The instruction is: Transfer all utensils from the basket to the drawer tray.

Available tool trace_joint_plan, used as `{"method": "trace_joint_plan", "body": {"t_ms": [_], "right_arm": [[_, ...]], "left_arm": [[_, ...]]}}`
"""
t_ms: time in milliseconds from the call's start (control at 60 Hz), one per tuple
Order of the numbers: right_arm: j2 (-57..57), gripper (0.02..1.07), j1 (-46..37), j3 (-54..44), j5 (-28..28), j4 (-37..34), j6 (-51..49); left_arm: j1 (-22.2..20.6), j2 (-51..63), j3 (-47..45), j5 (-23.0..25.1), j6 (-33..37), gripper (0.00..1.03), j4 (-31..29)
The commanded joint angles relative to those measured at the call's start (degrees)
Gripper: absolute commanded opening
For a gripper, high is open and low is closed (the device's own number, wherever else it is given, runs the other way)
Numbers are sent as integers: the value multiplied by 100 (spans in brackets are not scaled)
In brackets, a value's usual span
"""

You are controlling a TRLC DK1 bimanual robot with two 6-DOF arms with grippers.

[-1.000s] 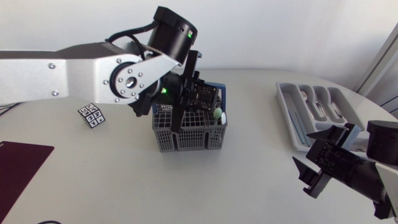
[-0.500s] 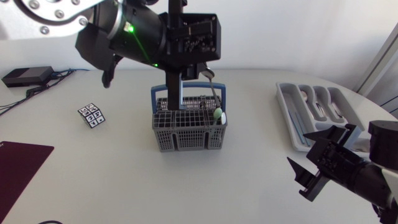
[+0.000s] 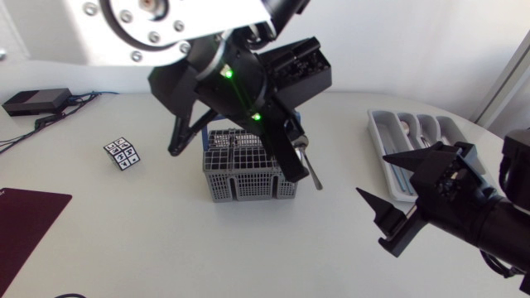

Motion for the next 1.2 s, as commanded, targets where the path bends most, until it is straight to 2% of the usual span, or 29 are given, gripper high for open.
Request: {"method": "trace_joint_plan", "body": {"t_ms": [0,117,417,567,733,867,950,1000,1183], "right_arm": [[207,89,387,176,240,132,407],[514,87,792,264,512,387,670],[1288,60,959,334,565,1081,837],[1472,46,1003,246,635,1459,793],[1745,41,1064,273,785,1661,732],[1798,28,1082,273,846,1670,688],[1815,26,1073,255,846,1714,688],[1815,20,1055,255,837,1758,670],[1824,10,1055,255,758,1714,618]], "left_arm": [[-26,309,358,152,-769,4,-87],[9,590,621,486,-1340,4,-166],[79,916,946,864,-2078,4,-201],[123,933,999,970,-2210,4,-227],[194,968,1043,1110,-2307,4,-271],[255,977,1034,1172,-2307,4,-280],[282,977,990,1207,-2307,4,-280],[290,986,982,1216,-2307,4,-280],[326,1003,973,1321,-2351,7,-289]]}}
